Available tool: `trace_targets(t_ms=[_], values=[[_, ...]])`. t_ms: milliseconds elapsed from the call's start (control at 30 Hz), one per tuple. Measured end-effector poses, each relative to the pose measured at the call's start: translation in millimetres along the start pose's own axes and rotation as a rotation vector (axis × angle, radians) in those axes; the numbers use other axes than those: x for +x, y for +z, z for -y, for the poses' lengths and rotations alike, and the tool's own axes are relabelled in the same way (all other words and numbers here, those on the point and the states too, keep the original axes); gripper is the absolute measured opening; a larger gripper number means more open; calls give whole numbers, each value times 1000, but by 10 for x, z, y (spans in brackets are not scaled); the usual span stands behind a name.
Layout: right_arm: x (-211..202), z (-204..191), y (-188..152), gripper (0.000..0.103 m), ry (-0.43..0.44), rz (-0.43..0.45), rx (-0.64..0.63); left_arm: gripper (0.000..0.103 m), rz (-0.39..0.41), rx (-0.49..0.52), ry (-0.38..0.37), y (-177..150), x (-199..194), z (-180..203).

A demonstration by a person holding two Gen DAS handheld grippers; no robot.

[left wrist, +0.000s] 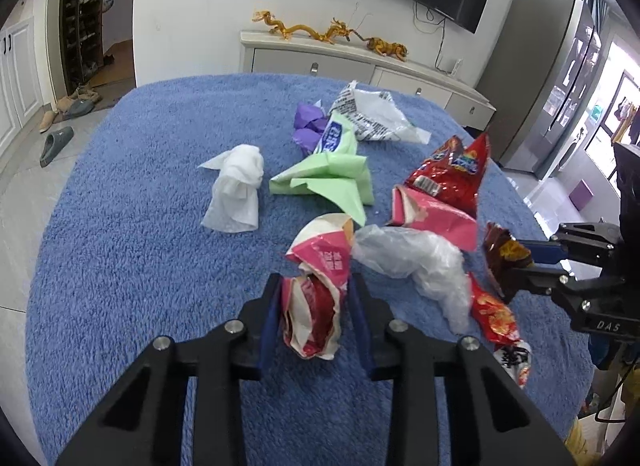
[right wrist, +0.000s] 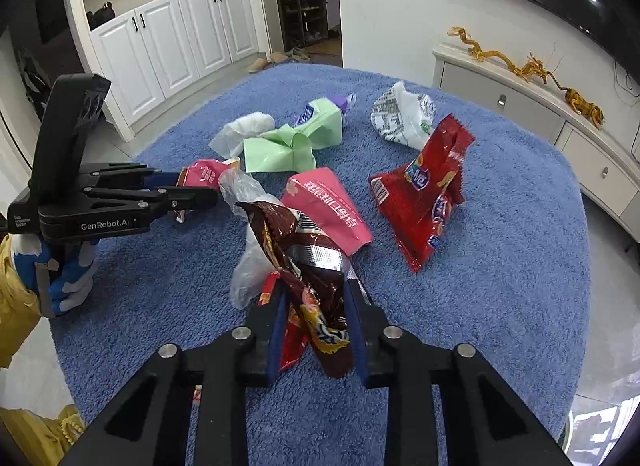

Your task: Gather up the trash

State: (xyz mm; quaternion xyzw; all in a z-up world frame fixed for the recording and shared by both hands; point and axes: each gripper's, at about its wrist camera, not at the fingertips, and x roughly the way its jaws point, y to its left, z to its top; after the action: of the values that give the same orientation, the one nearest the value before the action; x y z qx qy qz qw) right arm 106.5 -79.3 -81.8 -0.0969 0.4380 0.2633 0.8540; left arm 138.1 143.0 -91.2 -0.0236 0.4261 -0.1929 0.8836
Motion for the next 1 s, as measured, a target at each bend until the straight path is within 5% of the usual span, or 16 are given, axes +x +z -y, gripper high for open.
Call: trace_targets(t_ms=[467, 533, 600, 1000], values=[[-749, 92, -183, 20, -11, 164, 63, 31, 114, 11, 19, 11, -703, 299], [-890, 155, -245, 19, -20, 192, 82, 31, 126, 20, 6, 38, -781, 420], [-1017, 225, -311, 8, -31, 217, 103, 31, 135, 32, -15, 61, -830, 557], [-1386, 796, -841, 8, -39, 273, 271, 31, 148, 93, -142, 235, -731, 1414]])
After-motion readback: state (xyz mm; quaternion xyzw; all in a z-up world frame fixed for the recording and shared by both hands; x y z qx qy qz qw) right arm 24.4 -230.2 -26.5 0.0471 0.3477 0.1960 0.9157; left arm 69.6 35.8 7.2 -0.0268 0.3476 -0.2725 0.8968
